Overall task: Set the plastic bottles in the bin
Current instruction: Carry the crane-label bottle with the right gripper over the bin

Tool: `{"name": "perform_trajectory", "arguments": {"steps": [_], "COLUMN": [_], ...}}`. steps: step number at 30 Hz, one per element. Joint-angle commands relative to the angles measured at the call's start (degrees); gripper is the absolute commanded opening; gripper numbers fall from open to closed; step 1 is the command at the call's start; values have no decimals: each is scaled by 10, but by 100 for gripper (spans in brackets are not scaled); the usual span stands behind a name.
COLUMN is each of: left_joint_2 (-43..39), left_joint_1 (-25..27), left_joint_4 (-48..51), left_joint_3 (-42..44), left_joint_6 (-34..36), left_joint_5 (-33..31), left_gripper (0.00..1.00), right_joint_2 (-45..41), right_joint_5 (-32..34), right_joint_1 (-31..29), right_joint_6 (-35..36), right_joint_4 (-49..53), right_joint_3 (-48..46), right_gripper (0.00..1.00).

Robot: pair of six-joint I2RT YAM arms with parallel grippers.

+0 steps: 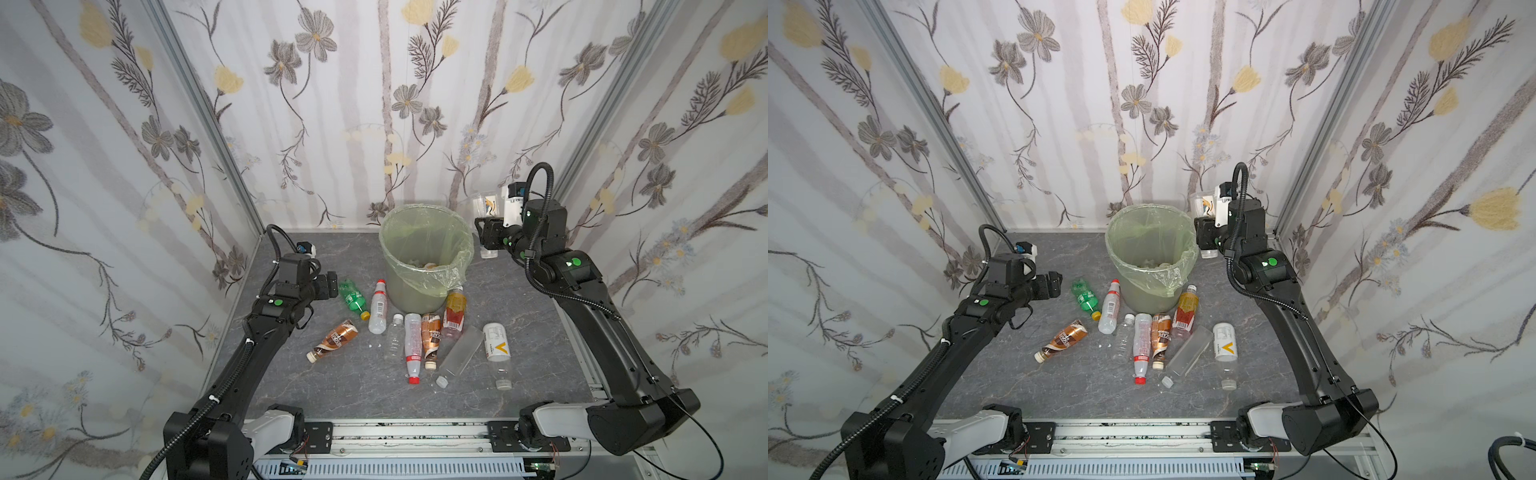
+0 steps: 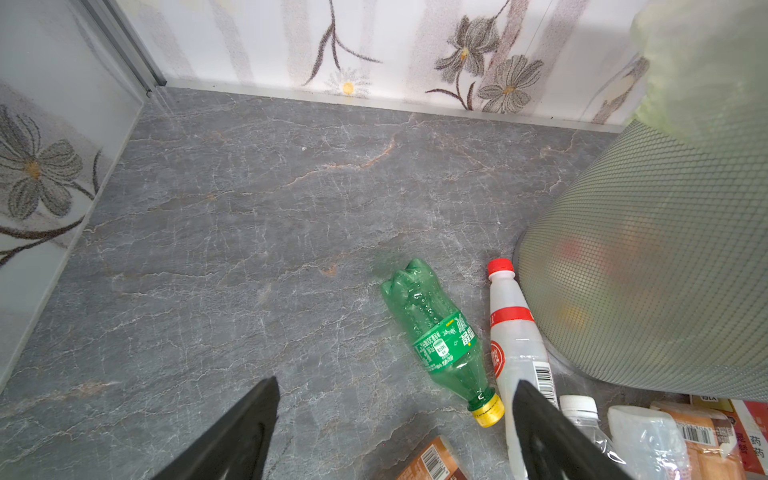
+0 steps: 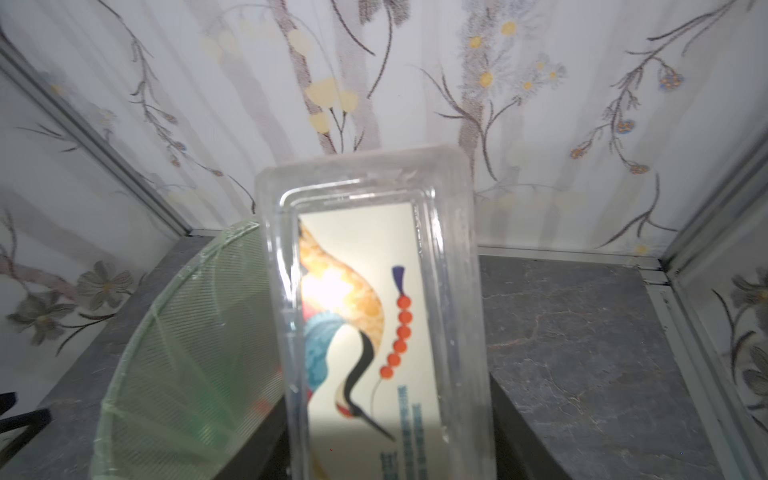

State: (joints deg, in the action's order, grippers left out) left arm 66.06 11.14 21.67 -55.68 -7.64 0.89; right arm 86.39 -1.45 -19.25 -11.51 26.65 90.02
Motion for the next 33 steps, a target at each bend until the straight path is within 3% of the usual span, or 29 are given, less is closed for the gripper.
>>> {"name": "perform_trajectory", "arguments": {"steps": [1, 4, 11, 33], "left_joint_2": [-4, -9, -10, -4], "left_joint_1": [-1, -1, -1, -1], "left_joint_4": [-10, -10, -10, -11], "left_joint_3": [3, 6, 7, 14], "left_joint_6": [5, 6, 8, 13], "left_joint_5": [-5, -6, -7, 29], "left_gripper": [89, 90, 90, 89], "right_joint_2": [14, 23, 46, 115], "right_joint_5": [-107, -162, -196, -133], "right_joint_1": [-10, -17, -29, -67], "right_joint_6": [-21, -38, -53, -71], "right_joint_4": [-30, -56, -79, -112], "right_joint_3": [14, 13, 13, 5], "right_gripper": [48, 48, 48, 53]}}
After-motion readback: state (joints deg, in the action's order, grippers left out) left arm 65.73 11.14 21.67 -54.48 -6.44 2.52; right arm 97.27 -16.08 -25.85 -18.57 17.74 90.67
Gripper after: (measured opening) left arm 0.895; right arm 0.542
